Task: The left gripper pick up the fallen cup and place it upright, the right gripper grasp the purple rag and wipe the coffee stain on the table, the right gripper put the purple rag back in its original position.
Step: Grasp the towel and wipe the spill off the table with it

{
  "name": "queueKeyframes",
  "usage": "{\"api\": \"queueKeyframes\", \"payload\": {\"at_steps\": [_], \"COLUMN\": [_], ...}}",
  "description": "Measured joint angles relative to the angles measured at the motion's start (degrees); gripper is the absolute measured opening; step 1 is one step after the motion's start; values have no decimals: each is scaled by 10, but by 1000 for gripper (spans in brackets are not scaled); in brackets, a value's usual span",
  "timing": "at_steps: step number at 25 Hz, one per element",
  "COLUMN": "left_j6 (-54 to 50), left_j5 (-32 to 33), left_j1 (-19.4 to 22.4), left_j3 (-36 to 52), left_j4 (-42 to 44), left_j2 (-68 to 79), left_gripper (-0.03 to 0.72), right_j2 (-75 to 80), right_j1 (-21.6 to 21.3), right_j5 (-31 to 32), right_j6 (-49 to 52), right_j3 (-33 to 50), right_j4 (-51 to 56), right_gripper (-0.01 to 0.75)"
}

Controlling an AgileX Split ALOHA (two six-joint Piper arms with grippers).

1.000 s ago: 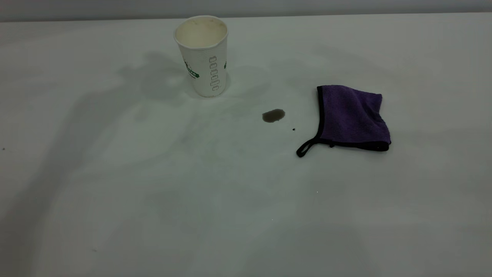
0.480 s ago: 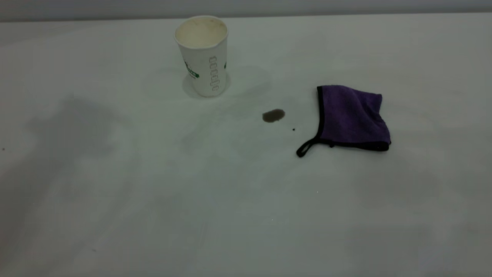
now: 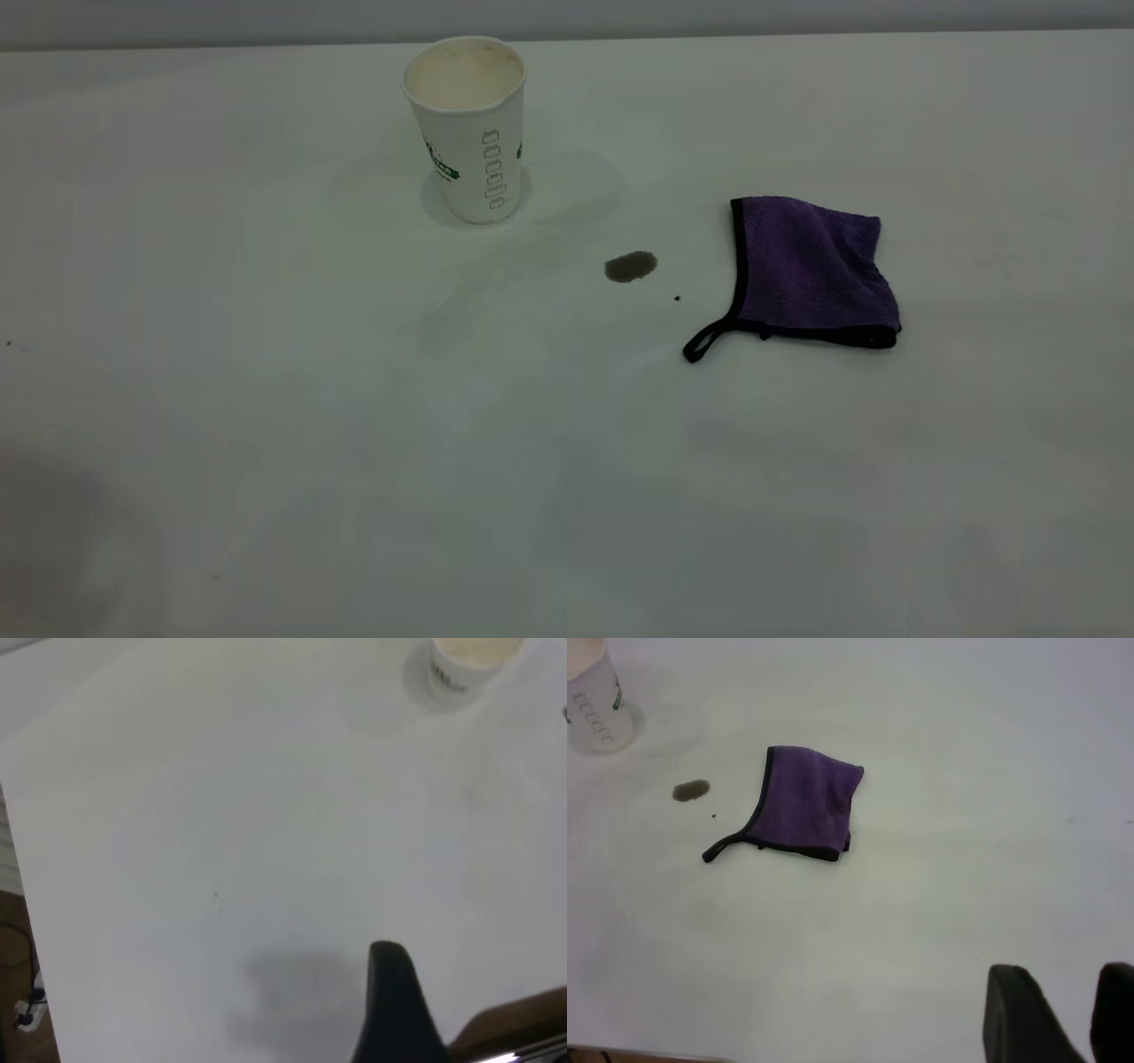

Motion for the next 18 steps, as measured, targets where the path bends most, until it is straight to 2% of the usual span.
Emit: {"api": "queueKeyframes", "payload": {"at_steps": [11, 13, 18], "left_j6": [-19, -22, -26], "left_j5": [0, -3, -16], "left_j1": [3, 19, 90], "left_j3": [260, 299, 367], "left_j4": [-51, -59, -56], "left_j2": [-257, -313, -436], "left_gripper": [532, 532, 532], "right_j2": [0, 0, 0], "right_j1": [0, 0, 0], "right_j5": [0, 0, 0], "right_j6": [0, 0, 0], "right_j3": [0, 0, 0], "right_j4": [0, 0, 0], "right_gripper": [238, 238, 238]}}
